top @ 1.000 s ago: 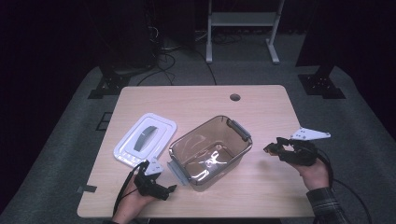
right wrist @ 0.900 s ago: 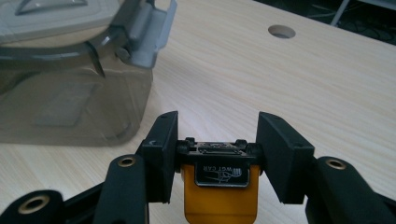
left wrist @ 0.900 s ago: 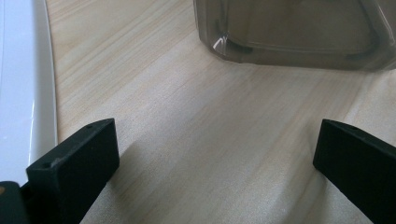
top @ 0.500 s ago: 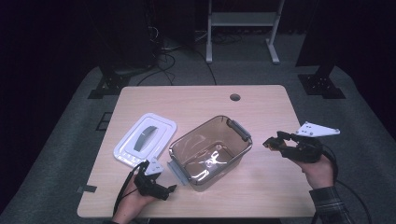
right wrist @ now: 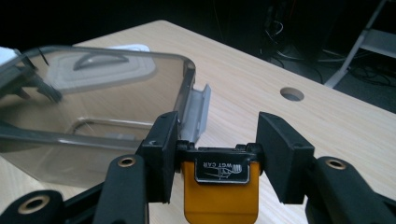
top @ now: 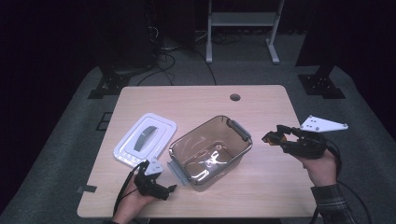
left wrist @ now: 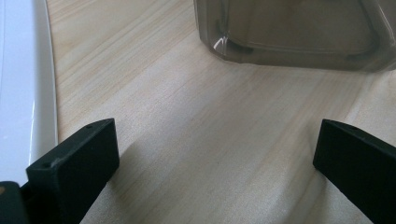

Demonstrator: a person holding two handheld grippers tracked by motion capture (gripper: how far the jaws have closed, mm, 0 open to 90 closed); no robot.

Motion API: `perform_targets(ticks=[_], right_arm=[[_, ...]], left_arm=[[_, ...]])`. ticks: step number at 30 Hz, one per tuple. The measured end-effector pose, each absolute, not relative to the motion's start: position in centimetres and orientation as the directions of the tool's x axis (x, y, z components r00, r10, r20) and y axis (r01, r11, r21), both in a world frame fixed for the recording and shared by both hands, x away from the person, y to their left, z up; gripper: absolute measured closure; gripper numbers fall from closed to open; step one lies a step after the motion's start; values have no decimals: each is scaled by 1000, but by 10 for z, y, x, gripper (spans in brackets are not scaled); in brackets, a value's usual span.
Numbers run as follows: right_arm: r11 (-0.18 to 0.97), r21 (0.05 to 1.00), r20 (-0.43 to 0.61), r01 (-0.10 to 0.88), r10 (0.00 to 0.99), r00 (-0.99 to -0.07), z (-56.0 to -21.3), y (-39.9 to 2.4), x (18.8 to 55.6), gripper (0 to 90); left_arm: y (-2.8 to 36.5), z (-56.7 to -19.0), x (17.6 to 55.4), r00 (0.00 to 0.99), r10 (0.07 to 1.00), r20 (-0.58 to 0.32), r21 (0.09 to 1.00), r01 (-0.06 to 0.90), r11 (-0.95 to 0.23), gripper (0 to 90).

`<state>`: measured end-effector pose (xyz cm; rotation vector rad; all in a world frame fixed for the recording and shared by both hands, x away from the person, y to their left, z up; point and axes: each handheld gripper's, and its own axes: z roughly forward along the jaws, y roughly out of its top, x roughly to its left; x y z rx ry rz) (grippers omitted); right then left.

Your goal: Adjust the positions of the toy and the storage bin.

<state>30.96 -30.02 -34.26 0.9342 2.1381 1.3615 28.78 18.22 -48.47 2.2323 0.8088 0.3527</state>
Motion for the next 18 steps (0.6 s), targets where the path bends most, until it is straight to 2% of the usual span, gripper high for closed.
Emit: perform_targets(ticks=[18], right_arm=[[270,924,10,271,691,-723,-326,-278,316,491]], left_arm=[[182,-485,288,764,645,8,716,446,-538,0]])
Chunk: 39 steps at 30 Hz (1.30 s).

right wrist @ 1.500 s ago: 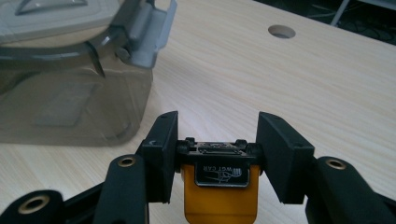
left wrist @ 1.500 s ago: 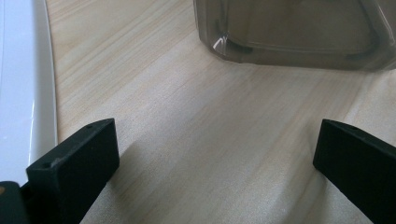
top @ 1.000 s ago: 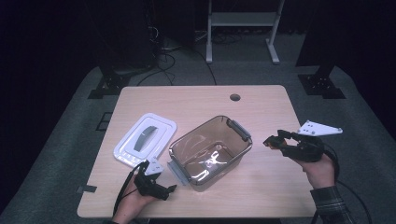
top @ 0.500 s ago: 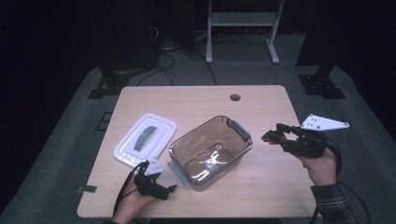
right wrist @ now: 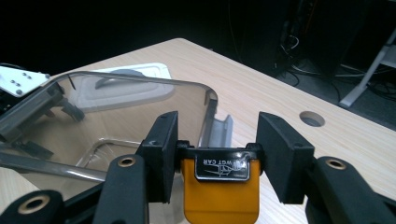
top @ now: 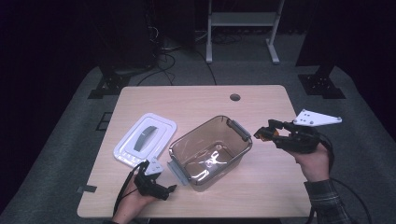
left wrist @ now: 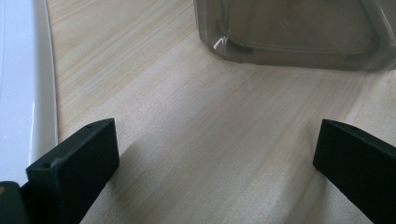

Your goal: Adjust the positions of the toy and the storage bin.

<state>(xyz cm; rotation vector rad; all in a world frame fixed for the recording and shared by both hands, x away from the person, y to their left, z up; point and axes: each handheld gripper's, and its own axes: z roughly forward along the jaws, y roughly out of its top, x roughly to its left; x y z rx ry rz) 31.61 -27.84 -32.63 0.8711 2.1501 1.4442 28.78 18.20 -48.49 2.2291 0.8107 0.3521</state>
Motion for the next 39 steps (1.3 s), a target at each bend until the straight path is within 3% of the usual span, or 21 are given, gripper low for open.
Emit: perform_targets(ticks=[39], right_arm=[[342,896,32,284,587,-809,-348,-209,340,490]], left_arm=[[182,-485,288,764,645,8,715,447,-538,0]])
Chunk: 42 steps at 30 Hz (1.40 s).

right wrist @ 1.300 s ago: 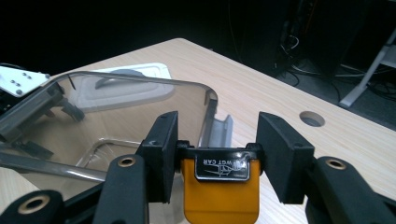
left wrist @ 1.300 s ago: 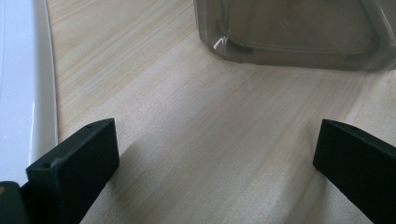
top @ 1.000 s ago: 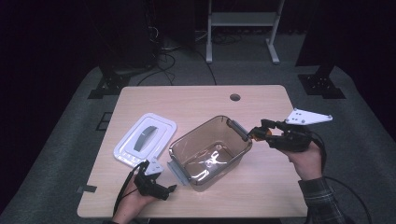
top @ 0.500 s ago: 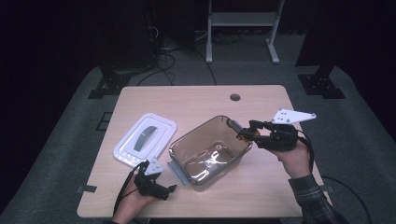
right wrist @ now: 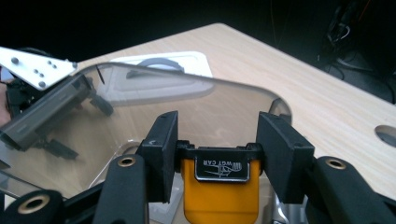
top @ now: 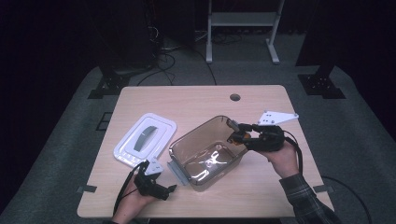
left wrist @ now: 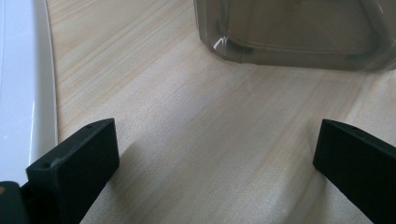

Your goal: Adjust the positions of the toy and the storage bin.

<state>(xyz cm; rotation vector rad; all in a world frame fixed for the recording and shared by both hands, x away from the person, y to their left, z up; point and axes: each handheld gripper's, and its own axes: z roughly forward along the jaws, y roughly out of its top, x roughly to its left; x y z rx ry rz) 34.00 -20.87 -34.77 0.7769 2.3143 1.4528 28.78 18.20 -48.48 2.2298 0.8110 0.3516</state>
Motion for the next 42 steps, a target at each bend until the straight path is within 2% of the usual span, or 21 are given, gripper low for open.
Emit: perform_targets(ticks=[12,42], right_arm=[[403,853,50,332,570,-820,-377,-192,350,490],[463,818,17,342,574,-819,-392,-187,350,488]], left_arm=[[182,-485,288,764,645,8,716,446,-537,0],[182,-485,288,764,645,9,716,445,-537,0]])
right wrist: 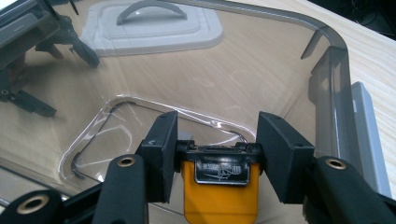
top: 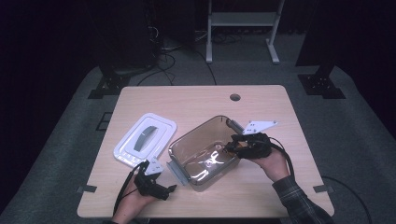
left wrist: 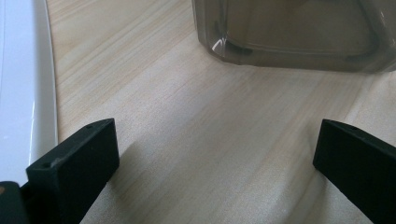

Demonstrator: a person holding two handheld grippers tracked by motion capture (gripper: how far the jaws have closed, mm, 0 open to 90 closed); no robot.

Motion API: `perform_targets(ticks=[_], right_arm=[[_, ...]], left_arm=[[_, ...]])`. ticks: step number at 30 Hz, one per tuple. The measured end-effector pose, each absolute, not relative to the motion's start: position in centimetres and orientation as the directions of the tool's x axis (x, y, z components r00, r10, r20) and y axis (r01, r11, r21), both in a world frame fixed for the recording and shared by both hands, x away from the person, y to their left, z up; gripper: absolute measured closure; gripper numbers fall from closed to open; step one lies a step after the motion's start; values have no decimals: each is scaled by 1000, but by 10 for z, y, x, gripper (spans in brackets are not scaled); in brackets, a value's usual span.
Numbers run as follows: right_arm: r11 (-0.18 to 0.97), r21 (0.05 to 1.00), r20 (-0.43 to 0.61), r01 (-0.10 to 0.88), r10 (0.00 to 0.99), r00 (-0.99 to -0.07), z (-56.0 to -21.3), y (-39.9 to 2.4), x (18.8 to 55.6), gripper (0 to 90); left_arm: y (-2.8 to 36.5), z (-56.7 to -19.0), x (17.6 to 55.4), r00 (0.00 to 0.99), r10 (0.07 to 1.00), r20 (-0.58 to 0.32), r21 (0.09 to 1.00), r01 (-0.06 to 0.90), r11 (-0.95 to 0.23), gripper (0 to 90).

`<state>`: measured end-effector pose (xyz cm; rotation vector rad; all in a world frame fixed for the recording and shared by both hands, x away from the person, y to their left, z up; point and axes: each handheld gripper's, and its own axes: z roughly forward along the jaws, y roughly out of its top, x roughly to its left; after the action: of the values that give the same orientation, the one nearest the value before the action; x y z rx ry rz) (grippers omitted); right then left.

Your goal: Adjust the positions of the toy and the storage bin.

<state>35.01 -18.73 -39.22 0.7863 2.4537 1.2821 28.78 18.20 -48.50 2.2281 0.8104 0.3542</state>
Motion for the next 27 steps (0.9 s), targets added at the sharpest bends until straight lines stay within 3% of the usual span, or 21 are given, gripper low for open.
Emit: perform_targets(ticks=[12,27], right_arm=[[452,825,33,340,562,-827,-393,-189,351,457],[399,855,47,330,574,-817,-382,-197,347,326]], left_arm=[[182,-485,288,764,646,9,717,445,-537,0],[182,-485,288,764,645,8,716,446,-537,0]])
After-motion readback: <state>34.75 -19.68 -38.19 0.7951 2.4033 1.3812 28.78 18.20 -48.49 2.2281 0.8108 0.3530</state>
